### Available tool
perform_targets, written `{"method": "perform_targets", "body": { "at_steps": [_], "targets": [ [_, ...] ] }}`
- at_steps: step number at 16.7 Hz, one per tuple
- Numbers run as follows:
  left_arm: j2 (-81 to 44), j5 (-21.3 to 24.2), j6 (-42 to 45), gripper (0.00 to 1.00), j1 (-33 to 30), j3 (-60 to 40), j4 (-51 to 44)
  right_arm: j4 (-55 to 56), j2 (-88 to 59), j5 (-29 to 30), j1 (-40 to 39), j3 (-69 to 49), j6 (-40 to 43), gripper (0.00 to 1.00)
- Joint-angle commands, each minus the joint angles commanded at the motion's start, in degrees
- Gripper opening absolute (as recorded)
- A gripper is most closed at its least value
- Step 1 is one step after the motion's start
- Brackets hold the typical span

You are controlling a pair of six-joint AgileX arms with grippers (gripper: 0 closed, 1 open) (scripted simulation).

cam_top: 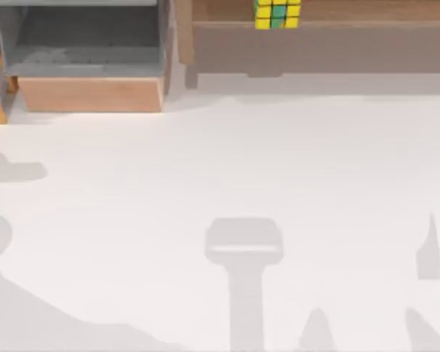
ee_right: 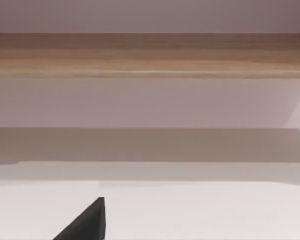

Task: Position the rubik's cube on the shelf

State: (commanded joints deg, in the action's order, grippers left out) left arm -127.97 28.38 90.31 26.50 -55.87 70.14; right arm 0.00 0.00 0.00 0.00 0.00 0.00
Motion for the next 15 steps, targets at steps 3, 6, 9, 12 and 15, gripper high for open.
{"method": "perform_targets", "body": {
  "at_steps": [3,6,9,12,15],
  "targets": [
    [-2.0,-1.0,0.1,0.0,-0.9,-4.1,-2.0,0.0,0.0,0.0,0.0,0.0,0.0,1.0],
    [-5.1,-2.4,-0.1,0.0,-2.5,-10.7,-5.4,0.0,0.0,0.0,0.0,0.0,0.0,1.0],
    [-7.2,-3.6,-0.3,0.0,-3.8,-15.5,-8.2,0.0,0.0,0.0,0.0,0.0,0.0,1.0],
    [-7.3,-3.8,-0.3,0.0,-3.9,-16.0,-8.5,0.0,0.0,0.0,0.0,0.0,0.0,1.0],
    [-7.3,-3.8,-0.3,0.15,-3.9,-16.0,-8.5,0.0,0.0,0.0,0.0,0.0,0.0,1.0]
  ]
}}
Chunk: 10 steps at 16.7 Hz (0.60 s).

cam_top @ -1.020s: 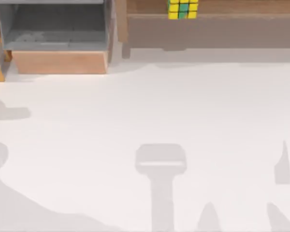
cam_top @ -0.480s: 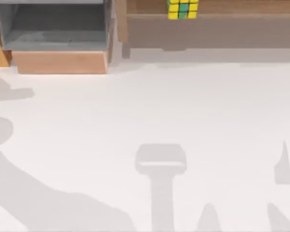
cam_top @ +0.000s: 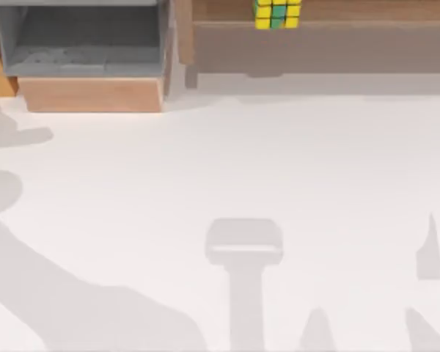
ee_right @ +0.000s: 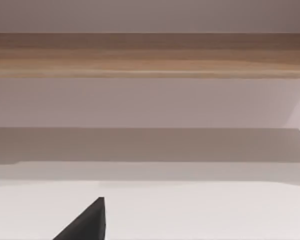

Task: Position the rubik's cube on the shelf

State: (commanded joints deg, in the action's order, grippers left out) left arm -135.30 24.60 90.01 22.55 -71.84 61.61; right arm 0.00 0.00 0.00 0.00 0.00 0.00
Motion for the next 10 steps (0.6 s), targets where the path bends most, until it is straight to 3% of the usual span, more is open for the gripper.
{"method": "perform_targets", "body": {
  "at_steps": [10],
  "targets": [
    [0.0,0.0,0.0,0.9,0.0,0.0,0.0,0.0,0.0,0.0,0.0,0.0,0.0,1.0]
  ]
}}
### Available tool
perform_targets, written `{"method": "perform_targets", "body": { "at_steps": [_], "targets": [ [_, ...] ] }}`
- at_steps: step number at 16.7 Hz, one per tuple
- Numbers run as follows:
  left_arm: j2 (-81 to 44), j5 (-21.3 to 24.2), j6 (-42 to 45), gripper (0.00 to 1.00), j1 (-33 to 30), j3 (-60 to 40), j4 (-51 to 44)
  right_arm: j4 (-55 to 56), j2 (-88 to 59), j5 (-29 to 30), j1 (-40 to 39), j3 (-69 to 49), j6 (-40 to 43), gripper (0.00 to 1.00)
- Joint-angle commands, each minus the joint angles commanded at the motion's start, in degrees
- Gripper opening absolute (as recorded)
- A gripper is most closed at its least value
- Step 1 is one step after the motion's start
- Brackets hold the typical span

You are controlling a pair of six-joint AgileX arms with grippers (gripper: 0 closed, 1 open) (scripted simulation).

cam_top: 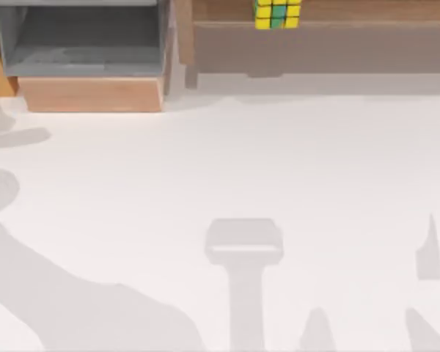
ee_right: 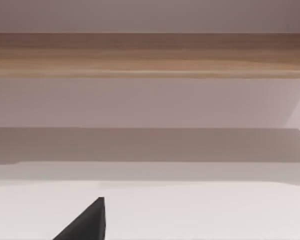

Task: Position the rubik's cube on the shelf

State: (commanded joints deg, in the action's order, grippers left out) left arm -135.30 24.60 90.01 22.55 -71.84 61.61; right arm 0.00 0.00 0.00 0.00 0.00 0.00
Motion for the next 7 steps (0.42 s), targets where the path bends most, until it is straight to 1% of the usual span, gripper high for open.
{"method": "perform_targets", "body": {
  "at_steps": [1,2,7],
  "targets": [
    [0.0,0.0,0.0,0.98,0.0,0.0,0.0,0.0,0.0,0.0,0.0,0.0,0.0,1.0],
    [0.0,0.0,0.0,1.0,0.0,0.0,0.0,0.0,0.0,0.0,0.0,0.0,0.0,1.0],
    [0.0,0.0,0.0,1.0,0.0,0.0,0.0,0.0,0.0,0.0,0.0,0.0,0.0,1.0]
  ]
}}
